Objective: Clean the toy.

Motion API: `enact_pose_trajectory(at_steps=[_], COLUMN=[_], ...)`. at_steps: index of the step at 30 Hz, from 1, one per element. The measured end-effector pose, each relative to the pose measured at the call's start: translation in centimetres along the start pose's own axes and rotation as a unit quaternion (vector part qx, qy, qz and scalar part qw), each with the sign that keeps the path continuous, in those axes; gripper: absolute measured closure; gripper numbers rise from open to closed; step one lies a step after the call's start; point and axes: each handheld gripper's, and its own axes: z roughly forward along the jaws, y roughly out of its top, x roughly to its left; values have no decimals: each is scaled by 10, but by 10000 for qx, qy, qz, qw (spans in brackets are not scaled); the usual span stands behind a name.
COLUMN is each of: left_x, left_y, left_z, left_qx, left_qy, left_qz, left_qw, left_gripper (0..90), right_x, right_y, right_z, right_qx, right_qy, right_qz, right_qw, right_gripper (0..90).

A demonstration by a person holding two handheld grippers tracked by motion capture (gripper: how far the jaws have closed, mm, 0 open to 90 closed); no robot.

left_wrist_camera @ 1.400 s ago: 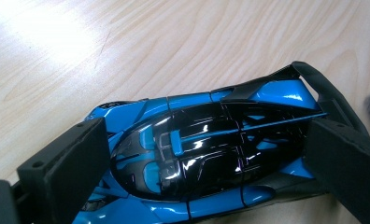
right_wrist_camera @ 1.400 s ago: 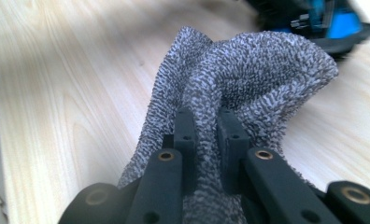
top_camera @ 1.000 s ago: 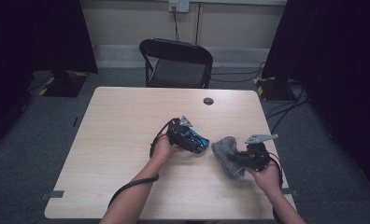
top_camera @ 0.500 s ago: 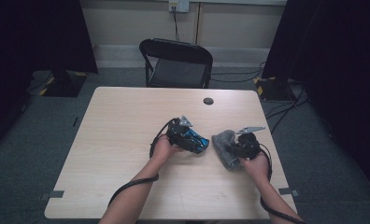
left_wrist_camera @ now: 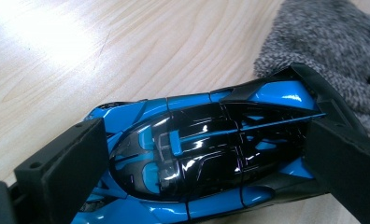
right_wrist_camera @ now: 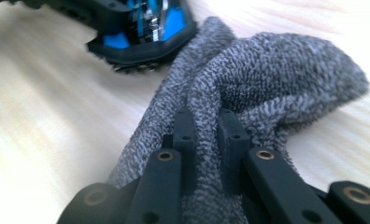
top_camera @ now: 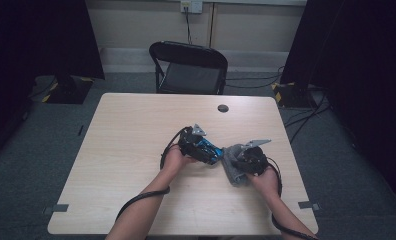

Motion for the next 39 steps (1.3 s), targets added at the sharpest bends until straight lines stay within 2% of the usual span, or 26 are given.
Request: enact_pose_trajectory(at_steps=[10,20,33,39], left_x=[0,0,0,0], left_y=[0,1,2,1], left_z=[0,0,0,0], left_qx=[8,37,63,47], left_qy=[3,1,6,6], left_qz=[13,0,-3,-15], left_qw=[10000,10000,10000,10000], left_gripper=[3,3,3,3], right_x=[25,42,58,61], right_y=[-5,-9,-6,-7], right_z=[0,1,5,-5], right_qx=[10,48,105,85], right_qy=[475,725,1000,1258], right_qz=[-218,-393,-594,-766], right_qw=[9986,9966,9932,9891], right_gripper=[807,807,807,805])
